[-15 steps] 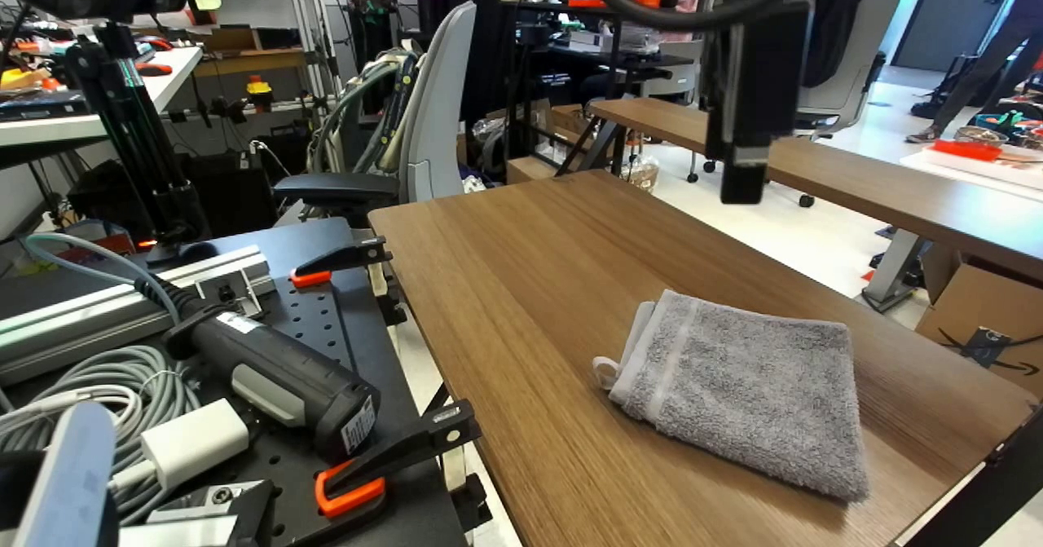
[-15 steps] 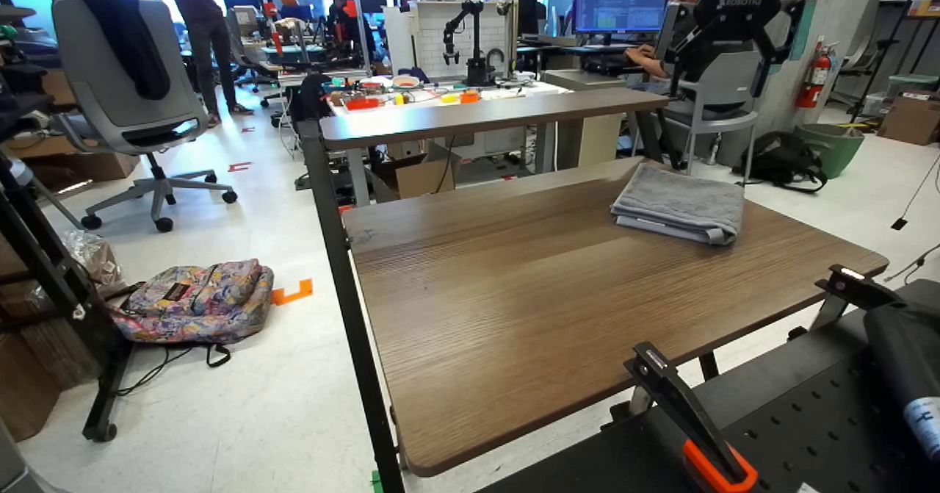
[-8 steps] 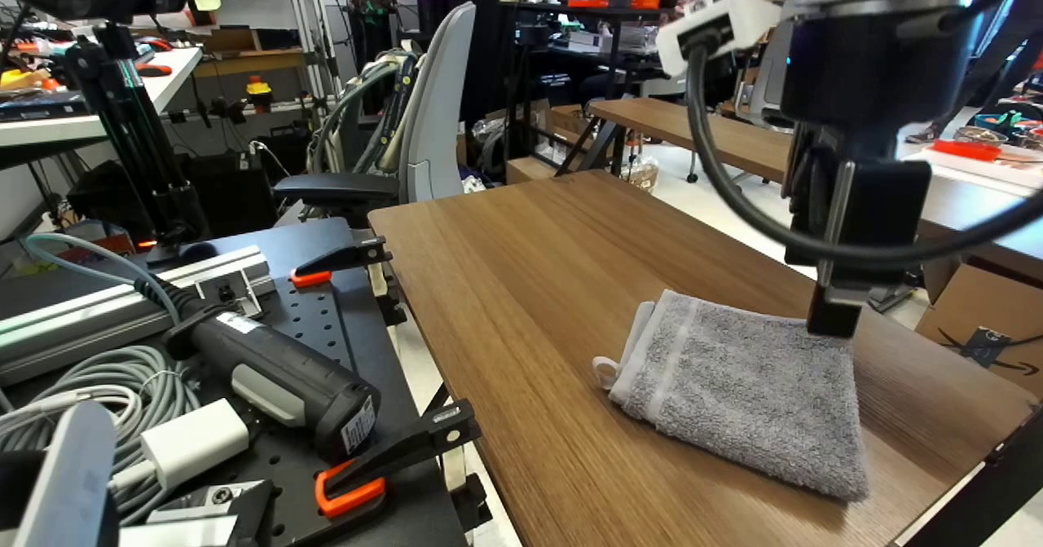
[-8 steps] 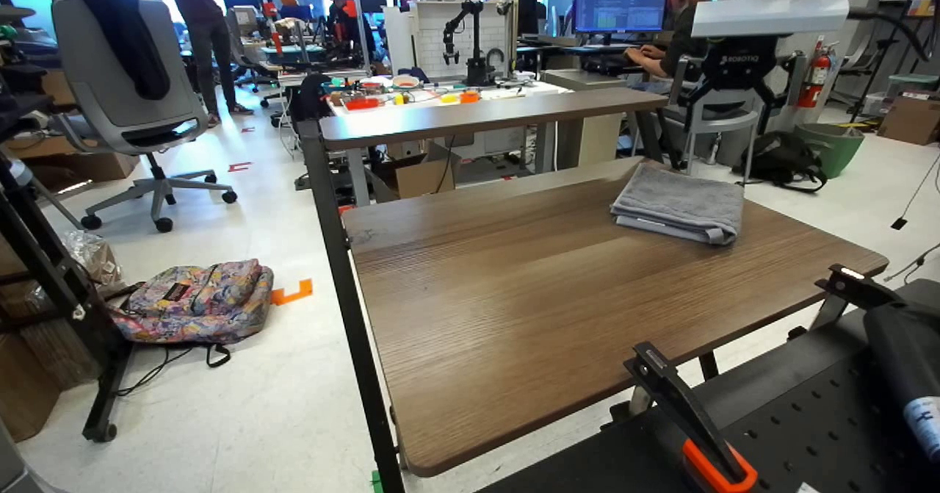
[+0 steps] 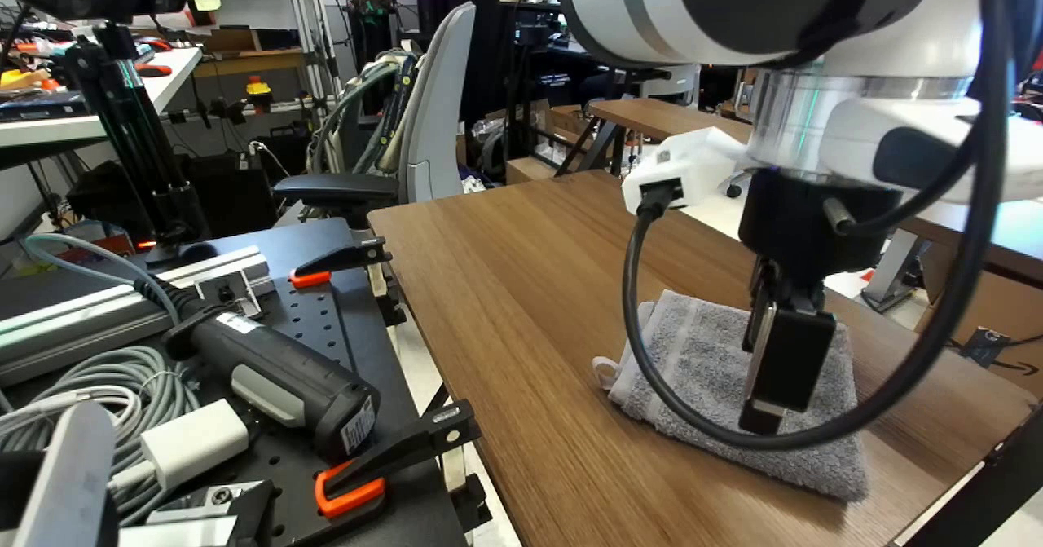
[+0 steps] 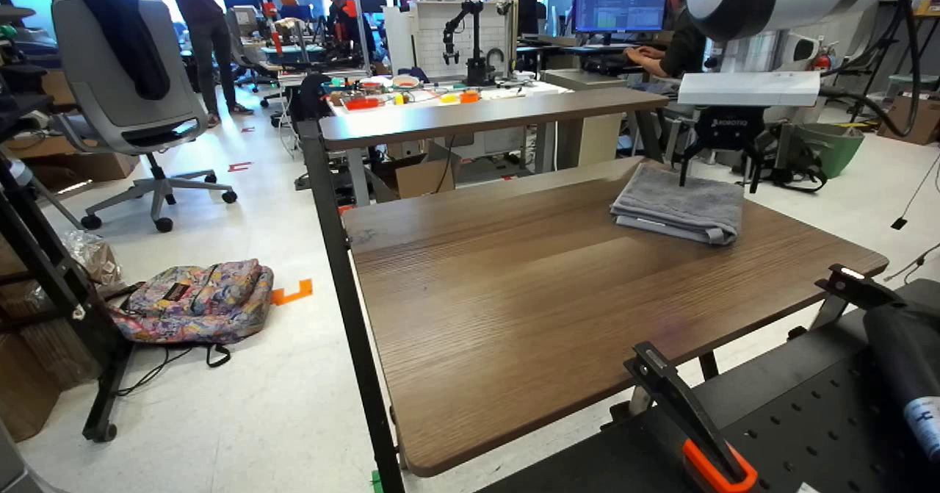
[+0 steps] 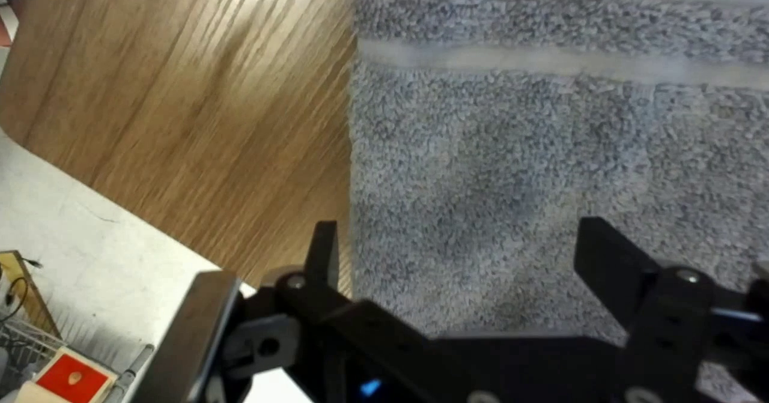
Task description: Move the grey towel to the left
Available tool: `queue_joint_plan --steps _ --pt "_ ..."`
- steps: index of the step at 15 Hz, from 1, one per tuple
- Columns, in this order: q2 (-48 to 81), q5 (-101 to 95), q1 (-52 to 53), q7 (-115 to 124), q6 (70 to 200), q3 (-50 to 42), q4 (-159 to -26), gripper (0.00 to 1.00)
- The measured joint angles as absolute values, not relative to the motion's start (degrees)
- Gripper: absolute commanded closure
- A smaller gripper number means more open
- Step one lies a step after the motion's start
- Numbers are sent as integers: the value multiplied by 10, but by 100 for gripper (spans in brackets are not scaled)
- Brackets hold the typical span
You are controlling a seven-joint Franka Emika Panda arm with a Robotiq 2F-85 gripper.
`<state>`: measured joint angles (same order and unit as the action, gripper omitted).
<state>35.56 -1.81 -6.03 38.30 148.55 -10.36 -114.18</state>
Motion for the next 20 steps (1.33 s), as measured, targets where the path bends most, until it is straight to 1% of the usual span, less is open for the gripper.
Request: queue_joint_plan --steps 14,20 --pt "395 -1 26 383 1486 -102 -1148 0" --pt "395 -1 89 391 1486 -73 -1160 0"
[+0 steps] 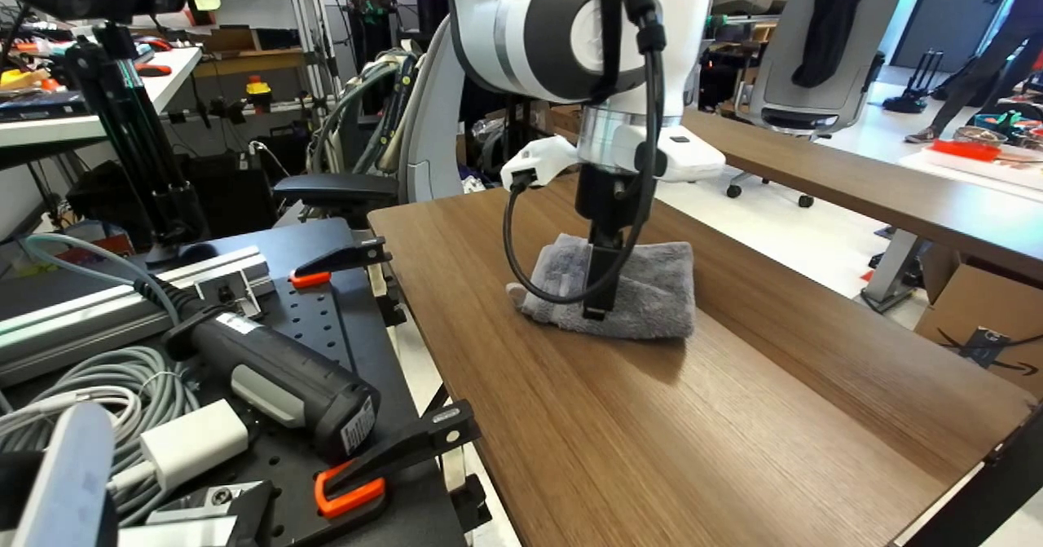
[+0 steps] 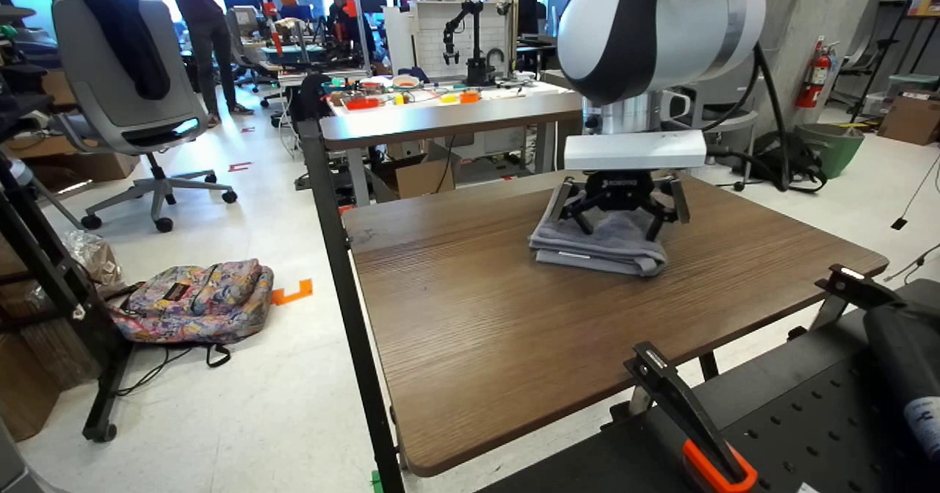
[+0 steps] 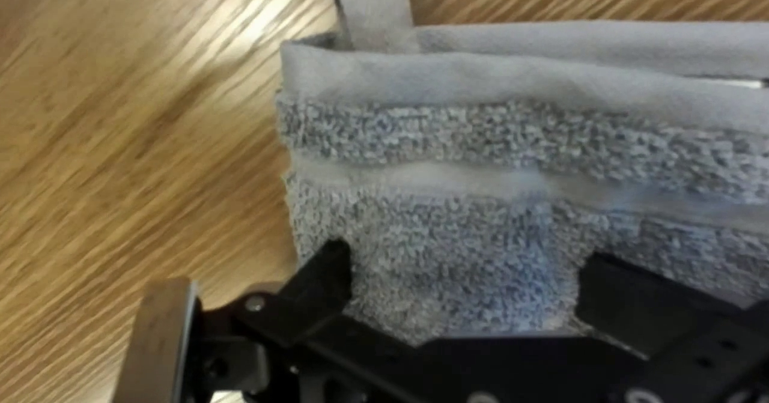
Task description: Move the grey towel to the left
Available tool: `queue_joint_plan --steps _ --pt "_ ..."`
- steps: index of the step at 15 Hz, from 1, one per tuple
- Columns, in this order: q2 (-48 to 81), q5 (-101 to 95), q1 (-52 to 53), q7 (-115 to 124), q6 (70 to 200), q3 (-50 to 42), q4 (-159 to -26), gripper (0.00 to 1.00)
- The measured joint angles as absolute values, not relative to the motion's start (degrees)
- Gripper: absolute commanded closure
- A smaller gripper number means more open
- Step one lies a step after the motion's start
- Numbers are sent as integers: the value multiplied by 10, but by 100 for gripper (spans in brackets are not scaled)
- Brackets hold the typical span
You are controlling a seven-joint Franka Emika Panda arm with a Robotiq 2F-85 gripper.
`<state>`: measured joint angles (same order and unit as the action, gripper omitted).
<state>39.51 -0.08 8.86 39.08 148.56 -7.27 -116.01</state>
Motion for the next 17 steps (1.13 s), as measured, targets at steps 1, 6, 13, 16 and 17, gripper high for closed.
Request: queue_joint_plan --steps 1,6,13,16,17 --pt "395 -1 100 396 1486 -67 -1160 0" --pt "395 -1 147 422 1486 -50 -1157 0" --pt "349 -6 181 457 1475 -56 -1144 0" --pt "286 -6 187 473 1432 -54 -1144 0" --pt "264 -6 187 477 1409 -53 -1146 0"
